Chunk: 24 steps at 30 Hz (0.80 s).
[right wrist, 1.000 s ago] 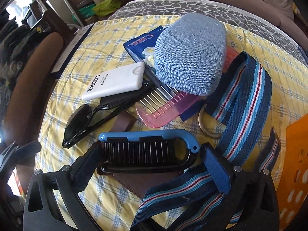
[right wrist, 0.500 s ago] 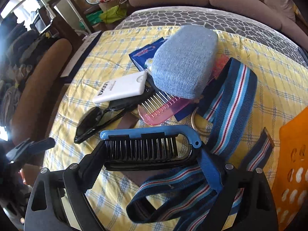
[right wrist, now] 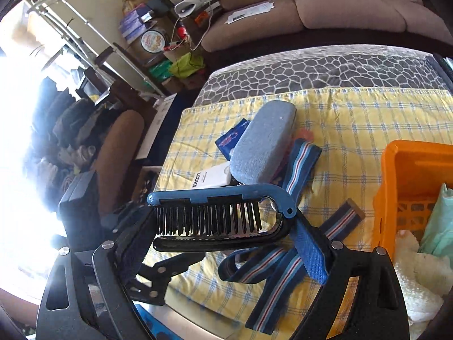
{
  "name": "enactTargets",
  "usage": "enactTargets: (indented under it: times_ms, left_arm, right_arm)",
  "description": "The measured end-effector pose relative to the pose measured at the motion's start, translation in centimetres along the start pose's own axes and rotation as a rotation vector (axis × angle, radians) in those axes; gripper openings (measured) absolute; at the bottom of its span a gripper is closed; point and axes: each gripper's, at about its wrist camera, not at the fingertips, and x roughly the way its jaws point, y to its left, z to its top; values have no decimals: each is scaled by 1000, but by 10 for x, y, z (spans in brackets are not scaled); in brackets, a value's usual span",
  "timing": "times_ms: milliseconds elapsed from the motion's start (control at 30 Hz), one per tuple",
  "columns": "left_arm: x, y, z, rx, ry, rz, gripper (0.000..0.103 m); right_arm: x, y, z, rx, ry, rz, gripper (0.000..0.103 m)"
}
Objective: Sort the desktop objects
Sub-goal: 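Hold the blue hair brush up with the right gripper while the left gripper moves to the pink comb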
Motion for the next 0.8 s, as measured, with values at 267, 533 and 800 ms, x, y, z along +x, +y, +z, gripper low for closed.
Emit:
enactTargets:
  times_ms: [267, 533, 800]
  left_arm:
    - [59, -12, 29, 82, 103, 89, 82]
    - [71, -15, 37, 95, 131, 135, 39]
    - [41, -16, 25, 85, 107, 100, 31]
  right_arm:
    - [-27, -23, 5, 12, -17, 17, 92]
    - [-26, -36, 1, 15, -3, 23, 92]
    - [-25, -35, -7, 17, 4, 26, 92]
